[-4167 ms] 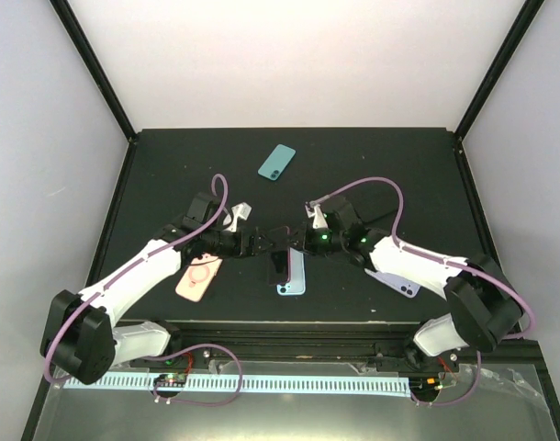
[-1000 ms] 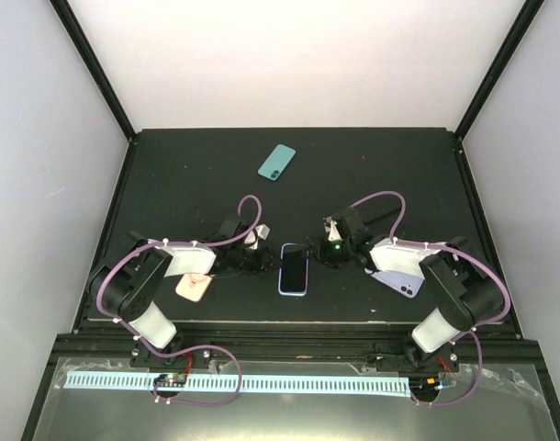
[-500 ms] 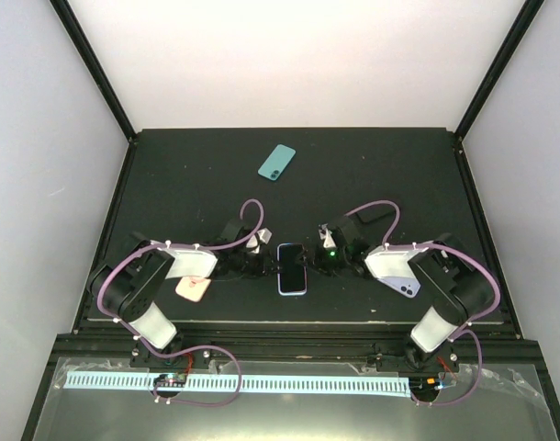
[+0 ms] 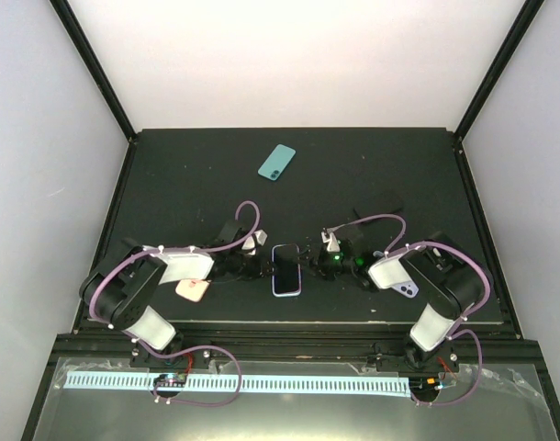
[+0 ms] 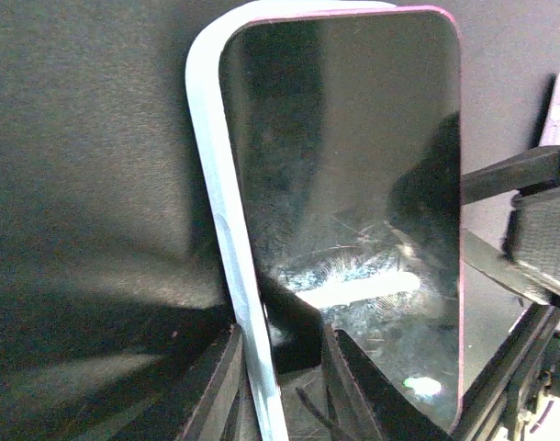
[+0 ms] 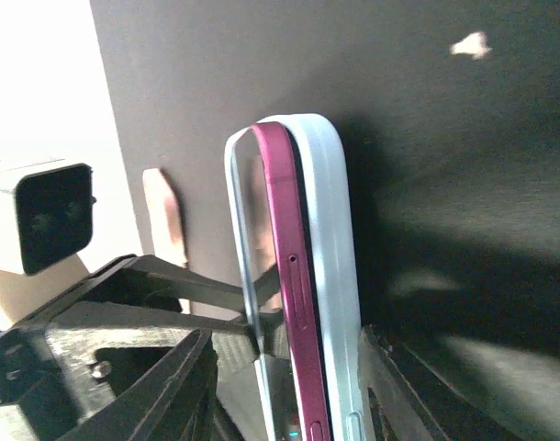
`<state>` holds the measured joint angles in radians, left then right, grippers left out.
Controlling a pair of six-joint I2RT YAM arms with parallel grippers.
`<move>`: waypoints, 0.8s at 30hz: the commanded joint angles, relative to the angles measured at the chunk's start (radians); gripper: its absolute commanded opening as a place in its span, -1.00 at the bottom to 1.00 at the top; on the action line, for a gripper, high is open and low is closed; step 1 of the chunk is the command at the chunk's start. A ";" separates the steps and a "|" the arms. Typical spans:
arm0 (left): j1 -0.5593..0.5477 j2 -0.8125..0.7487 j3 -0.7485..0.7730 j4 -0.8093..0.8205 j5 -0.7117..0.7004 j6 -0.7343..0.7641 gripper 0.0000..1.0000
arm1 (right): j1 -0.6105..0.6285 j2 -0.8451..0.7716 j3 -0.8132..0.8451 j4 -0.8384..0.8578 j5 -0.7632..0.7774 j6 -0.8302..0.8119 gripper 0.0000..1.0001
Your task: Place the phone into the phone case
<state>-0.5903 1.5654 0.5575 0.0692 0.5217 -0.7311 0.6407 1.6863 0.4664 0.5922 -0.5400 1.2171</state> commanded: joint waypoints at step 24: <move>-0.016 -0.126 -0.035 -0.089 -0.073 0.042 -0.39 | 0.056 0.074 0.058 0.244 -0.182 0.044 -0.41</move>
<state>-0.5903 1.4590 0.5262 -0.0151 0.4454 -0.7067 0.6571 1.7367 0.4870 0.7792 -0.6308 1.2575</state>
